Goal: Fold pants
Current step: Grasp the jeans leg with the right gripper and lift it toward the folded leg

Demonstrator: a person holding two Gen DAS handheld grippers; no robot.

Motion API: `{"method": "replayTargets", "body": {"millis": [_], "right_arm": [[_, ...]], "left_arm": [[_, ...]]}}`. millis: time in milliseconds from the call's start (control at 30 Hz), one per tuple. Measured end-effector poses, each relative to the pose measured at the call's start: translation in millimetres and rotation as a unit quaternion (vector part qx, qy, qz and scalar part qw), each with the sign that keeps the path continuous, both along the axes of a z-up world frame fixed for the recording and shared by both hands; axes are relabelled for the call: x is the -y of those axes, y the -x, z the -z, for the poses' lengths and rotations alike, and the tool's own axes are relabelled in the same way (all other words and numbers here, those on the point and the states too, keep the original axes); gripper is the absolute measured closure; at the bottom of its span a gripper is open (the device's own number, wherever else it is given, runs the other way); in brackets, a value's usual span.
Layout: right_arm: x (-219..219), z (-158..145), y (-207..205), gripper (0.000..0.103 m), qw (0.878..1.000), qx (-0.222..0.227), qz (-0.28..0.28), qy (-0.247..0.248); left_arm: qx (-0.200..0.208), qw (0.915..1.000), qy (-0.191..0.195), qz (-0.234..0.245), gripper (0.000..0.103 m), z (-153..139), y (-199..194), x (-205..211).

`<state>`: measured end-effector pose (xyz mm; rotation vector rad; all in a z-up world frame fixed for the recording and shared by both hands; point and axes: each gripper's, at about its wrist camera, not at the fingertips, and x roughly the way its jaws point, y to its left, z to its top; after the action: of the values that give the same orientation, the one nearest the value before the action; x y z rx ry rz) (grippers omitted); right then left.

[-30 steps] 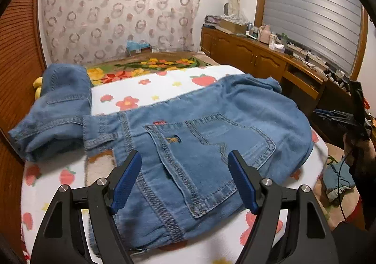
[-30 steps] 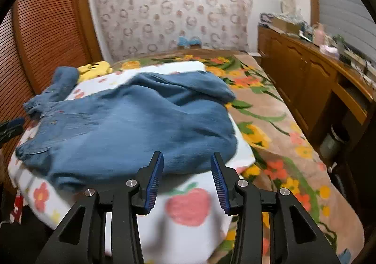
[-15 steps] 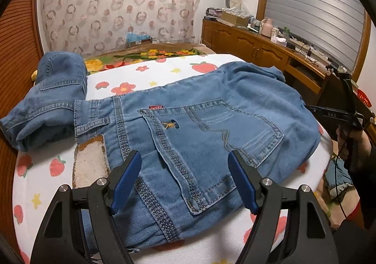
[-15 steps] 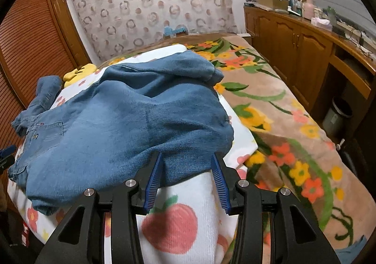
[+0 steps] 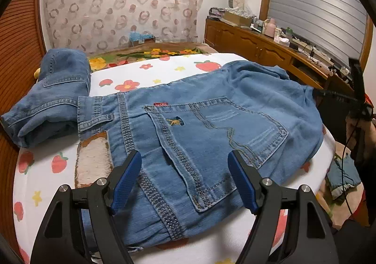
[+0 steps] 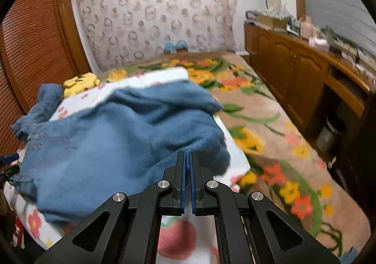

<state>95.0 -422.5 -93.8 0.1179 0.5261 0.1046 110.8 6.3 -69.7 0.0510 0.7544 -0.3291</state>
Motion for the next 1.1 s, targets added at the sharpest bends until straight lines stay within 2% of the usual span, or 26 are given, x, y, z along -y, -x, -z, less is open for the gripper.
{"method": "replayTargets", "body": {"millis": [200, 400, 700, 833, 933, 1000, 1100], "right_arm": [[-32.3, -38.5, 4.9, 0.1, 0.998, 0.045, -0.047, 0.008], [-88.1, -65.5, 13.5, 0.1, 0.989, 0.075, -0.122, 0.018], [-166.5, -83.0, 32.4, 0.1, 0.964, 0.082, -0.252, 0.027], [-163.1, -78.7, 12.3, 0.1, 0.961, 0.06, -0.267, 0.022], [-155.9, -80.3, -1.7, 0.09, 0.965, 0.047, -0.256, 0.027], [-147.0, -81.7, -5.3, 0.073, 0.967, 0.042, -0.248, 0.029], [-141.4, -89.2, -4.9, 0.061, 0.972, 0.044, -0.23, 0.032]], "left_arm": [[0.011, 0.9998, 0.0, -0.019, 0.026, -11.1, 5.8, -15.4], [0.029, 0.999, 0.002, -0.035, 0.026, -26.1, 13.7, -33.4], [0.04, 0.9974, 0.01, -0.058, 0.026, -33.5, 20.5, -58.0], [0.037, 0.9975, 0.01, -0.06, 0.026, -30.0, 18.9, -61.0], [0.035, 0.9977, 0.009, -0.058, 0.026, -27.6, 17.9, -58.9], [0.033, 0.9978, 0.01, -0.056, 0.026, -25.9, 16.5, -57.0], [0.031, 0.9982, 0.008, -0.05, 0.026, -24.4, 13.0, -50.6]]}}
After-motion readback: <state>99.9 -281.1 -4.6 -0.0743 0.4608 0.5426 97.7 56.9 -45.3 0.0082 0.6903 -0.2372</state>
